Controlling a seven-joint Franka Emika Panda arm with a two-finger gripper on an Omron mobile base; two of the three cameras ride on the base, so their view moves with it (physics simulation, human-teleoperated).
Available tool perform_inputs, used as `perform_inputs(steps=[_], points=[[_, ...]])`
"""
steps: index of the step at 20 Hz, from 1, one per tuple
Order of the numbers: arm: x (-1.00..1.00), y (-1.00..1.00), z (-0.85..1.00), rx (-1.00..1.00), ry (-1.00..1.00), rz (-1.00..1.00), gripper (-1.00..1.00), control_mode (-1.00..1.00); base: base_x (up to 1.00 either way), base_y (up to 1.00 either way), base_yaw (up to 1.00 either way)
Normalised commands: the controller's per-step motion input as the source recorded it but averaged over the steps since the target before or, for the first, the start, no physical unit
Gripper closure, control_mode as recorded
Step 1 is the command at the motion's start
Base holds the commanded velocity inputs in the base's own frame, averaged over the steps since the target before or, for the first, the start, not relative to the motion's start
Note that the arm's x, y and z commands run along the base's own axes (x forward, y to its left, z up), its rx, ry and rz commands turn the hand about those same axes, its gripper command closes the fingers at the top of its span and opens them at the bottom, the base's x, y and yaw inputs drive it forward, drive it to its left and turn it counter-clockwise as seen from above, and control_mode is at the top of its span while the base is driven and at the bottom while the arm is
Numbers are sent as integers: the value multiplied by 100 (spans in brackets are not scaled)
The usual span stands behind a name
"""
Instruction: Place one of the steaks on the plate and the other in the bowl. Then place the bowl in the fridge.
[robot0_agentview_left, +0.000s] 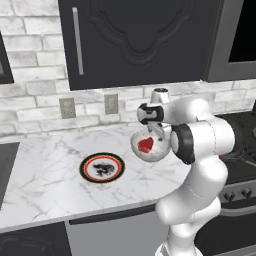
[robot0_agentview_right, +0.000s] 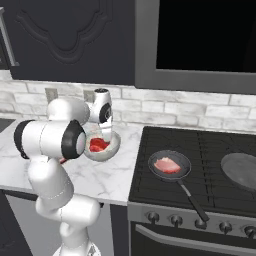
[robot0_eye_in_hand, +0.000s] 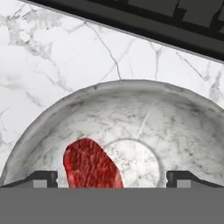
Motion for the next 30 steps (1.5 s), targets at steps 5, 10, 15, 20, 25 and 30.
perform_inputs(steps=[5, 10, 15, 20, 25, 30], points=[[-72, -18, 5, 0, -8, 0, -100, -100, 0, 0, 0], [-53, -15, 49, 0, -3, 0, -100, -100, 0, 0, 0], [-39, -24, 68, 0, -2, -1, -100, -100, 0, 0, 0], [-34, -31, 37, -1, 0, 0, -100, -100, 0, 0, 0], [-10, -40, -21, -10, 0, 0, -100, -100, 0, 0, 0], [-17, -49, -22, -7, 0, 0, -100, -100, 0, 0, 0]])
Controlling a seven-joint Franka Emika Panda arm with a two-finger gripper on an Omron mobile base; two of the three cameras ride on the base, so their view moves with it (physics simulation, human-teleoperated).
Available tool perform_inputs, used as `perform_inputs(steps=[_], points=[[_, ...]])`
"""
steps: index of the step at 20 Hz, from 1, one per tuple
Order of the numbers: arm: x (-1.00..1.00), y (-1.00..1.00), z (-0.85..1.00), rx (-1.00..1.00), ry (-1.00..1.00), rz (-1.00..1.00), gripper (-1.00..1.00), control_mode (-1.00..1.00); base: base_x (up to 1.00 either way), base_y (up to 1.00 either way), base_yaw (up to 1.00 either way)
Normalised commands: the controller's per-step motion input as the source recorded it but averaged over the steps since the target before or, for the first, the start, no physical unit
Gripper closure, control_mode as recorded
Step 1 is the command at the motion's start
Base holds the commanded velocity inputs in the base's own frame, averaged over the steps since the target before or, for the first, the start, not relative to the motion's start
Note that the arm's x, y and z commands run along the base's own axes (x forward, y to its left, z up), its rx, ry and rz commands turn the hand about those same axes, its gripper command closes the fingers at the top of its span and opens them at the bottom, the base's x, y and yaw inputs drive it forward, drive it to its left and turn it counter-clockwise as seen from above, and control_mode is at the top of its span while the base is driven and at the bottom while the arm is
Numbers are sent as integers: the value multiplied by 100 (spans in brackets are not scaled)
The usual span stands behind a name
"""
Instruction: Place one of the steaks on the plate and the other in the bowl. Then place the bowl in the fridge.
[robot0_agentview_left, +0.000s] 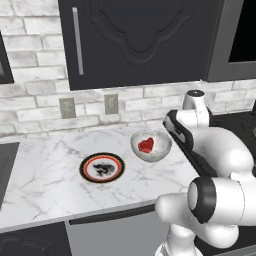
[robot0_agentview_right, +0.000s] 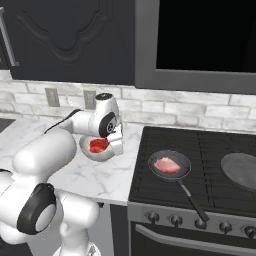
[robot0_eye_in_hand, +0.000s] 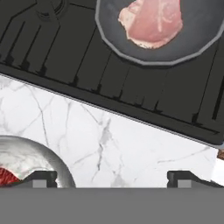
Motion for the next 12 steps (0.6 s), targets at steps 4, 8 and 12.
perform_inputs(steps=[4, 8, 12], points=[[-3, -92, 0, -5, 0, 0, -100, -100, 0, 0, 0], [2, -100, -14, -3, 2, 0, -100, -100, 0, 0, 0], [13, -100, -17, 0, 4, 0, -100, -100, 0, 0, 0]])
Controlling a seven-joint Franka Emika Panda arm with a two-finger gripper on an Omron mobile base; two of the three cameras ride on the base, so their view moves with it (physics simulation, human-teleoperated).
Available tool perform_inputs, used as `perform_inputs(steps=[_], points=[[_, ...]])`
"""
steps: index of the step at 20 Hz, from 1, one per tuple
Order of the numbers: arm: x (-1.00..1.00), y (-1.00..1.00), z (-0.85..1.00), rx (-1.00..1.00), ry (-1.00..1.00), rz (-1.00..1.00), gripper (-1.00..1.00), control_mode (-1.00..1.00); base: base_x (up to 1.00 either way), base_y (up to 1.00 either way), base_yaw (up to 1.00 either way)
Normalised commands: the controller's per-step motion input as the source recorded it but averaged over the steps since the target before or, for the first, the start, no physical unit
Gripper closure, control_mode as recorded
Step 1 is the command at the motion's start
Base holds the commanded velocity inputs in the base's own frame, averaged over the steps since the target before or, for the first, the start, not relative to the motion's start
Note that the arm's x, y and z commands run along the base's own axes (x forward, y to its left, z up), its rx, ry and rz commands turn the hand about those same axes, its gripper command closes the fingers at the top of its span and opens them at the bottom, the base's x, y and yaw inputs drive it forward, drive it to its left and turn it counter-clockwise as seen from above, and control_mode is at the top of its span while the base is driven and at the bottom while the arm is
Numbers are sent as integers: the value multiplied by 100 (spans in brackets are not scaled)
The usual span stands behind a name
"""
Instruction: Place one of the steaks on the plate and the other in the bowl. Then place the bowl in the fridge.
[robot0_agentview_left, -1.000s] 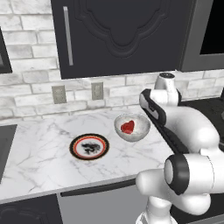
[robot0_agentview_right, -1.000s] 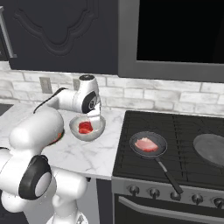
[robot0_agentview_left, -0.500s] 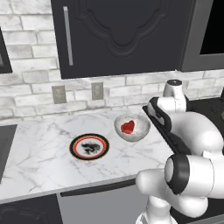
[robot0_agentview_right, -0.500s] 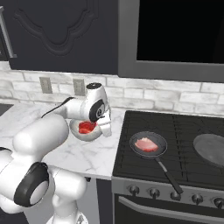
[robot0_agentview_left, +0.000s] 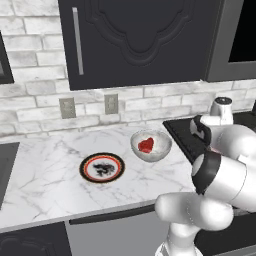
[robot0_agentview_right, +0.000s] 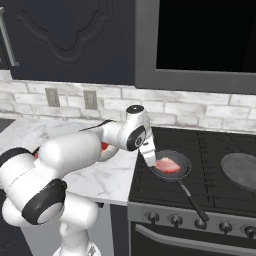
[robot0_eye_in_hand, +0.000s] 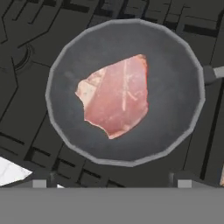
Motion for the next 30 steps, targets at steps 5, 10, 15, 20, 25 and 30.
perform_inputs(steps=[5, 10, 15, 20, 25, 30], points=[[5, -90, -4, 2, 3, 0, -100, -100, 0, 0, 0], [6, -62, -5, 6, 3, -1, -100, -100, 0, 0, 0], [30, -64, 0, 13, 5, -4, -100, -100, 0, 0, 0], [17, -10, -2, 8, 1, 1, -100, -100, 0, 0, 0], [1, 12, -13, 1, 4, 0, -100, -100, 0, 0, 0], [0, 41, -20, 0, 10, -8, -100, -100, 0, 0, 0]])
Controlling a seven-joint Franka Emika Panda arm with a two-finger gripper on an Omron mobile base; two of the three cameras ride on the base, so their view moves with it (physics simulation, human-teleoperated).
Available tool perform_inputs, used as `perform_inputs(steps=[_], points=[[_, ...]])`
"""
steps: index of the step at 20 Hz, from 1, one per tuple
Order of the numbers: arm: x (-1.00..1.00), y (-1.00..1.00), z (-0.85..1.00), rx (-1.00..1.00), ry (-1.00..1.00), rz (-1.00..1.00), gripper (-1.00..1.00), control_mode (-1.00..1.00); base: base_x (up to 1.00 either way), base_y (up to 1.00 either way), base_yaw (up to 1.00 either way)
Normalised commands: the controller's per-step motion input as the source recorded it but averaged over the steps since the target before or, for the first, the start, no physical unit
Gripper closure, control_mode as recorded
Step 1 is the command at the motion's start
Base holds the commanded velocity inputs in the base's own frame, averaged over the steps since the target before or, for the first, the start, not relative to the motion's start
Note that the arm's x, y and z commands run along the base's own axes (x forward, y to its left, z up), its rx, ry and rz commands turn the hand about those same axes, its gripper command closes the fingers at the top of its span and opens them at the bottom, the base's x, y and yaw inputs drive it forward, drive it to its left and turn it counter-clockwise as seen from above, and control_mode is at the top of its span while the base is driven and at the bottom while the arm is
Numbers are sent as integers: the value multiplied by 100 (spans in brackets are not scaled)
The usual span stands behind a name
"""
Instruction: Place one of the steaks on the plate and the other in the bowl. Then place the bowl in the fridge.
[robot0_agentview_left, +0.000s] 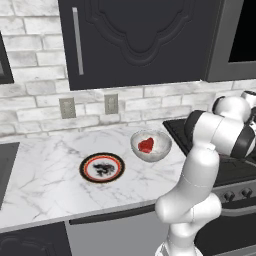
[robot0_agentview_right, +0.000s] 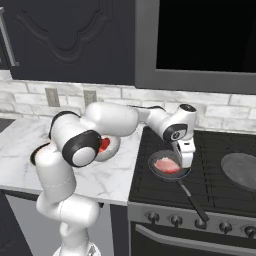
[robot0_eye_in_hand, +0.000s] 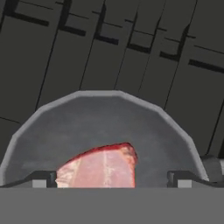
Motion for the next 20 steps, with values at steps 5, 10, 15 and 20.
perform_inputs(steps=[5, 10, 15, 20], points=[[0, 21, -24, 0, 3, -10, -100, -100, 0, 0, 0], [4, -12, -42, 0, 0, -10, -100, -100, 0, 0, 0], [9, -47, -34, 0, 2, -5, -100, -100, 0, 0, 0], [0, -8, -10, 0, 0, -1, -100, -100, 0, 0, 0]])
